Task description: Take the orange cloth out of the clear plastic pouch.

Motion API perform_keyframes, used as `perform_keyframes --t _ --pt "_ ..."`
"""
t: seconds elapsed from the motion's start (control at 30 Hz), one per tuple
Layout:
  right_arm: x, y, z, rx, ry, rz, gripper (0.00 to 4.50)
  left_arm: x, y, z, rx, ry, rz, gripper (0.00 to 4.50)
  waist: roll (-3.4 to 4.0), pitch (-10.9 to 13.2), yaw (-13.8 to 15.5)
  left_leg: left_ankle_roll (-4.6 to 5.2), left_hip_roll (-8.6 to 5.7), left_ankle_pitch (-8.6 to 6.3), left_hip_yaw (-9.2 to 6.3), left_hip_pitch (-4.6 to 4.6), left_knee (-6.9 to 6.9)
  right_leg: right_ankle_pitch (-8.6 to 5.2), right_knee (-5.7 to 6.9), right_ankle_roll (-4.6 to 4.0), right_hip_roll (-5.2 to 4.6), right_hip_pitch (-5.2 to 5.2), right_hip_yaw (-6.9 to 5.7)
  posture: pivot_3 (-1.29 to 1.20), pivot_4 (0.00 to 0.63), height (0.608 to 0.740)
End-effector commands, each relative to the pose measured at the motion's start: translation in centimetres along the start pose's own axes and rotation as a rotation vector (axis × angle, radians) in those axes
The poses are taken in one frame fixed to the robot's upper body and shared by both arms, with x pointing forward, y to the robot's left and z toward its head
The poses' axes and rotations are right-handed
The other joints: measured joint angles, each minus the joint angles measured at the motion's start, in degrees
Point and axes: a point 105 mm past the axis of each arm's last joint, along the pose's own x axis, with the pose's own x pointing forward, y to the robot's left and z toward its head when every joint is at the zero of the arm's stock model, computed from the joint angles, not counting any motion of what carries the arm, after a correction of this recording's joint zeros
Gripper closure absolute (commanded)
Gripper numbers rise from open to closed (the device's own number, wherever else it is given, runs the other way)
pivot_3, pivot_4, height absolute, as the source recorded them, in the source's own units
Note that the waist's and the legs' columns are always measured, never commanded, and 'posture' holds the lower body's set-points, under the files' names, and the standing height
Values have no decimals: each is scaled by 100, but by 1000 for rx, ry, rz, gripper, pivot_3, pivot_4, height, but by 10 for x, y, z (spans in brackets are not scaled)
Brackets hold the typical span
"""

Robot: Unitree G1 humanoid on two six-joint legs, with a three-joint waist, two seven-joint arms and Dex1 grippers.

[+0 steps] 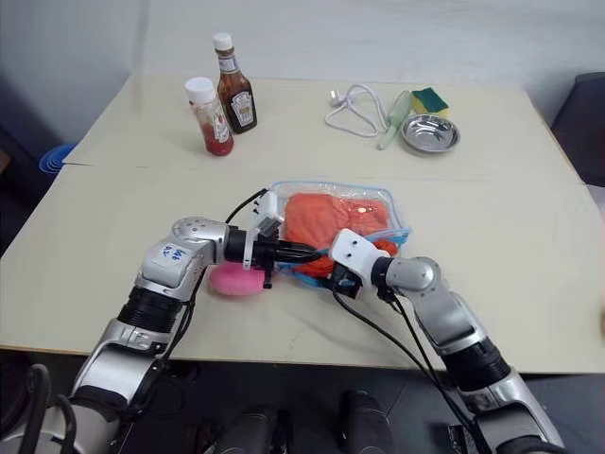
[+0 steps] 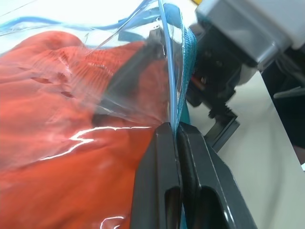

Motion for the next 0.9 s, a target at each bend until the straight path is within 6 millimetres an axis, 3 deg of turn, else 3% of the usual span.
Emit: perform_keyframes --t 0.03,0.2,0.33,0.4,0.5,0.57,0.73,0.9 --pt "3 -4 -26 -12 123 -42 1542 2 -2 12 39 -35 -13 4500 1 -1 3 -1 -1 1 0 0 0 0 1 0 -1 0 1 0 150 740" --pt "-4 -16 -24 -41 122 -73 3230 2 0 11 23 -43 5 4500 -1 -2 35 2 -10 1 -8 -5 1 0 -1 0 -13 0 -4 0 150 740" --pt "-14 -15 -12 -23 55 -6 4472 2 3 9 -4 -46 25 4500 -1 -1 38 3 -13 1 -14 -10 0 0 -4 0 -15 -1 -9 0 150 740" --pt "-24 -3 11 71 -95 113 4472 0 5 7 -27 -55 45 4500 -2 -1 41 4 -13 1 -15 -12 0 0 -6 1 -14 -1 -10 0 150 740" --pt "-51 20 39 68 -300 335 4472 -1 11 7 -69 -78 82 4500 -2 -1 37 4 -12 1 -18 -19 -2 0 -7 1 -10 -7 -12 0 150 740" --pt "-69 22 45 127 -337 382 4472 -3 17 7 -109 -98 126 4500 -2 0 39 4 -11 1 -19 -21 -3 0 -9 1 -7 -9 -16 0 150 740" --pt "-120 33 37 307 -231 506 4472 -11 28 5 -189 -129 218 4500 -3 1 126 8 -11 -1 -25 -25 -1 1 -12 1 -15 -9 -17 0 150 740" --pt "-178 2 44 453 -222 352 4472 -23 25 0 -156 -97 234 4500 -5 2 150 8 -9 -1 -26 -25 -4 1 -17 1 -19 -8 -18 0 150 740"
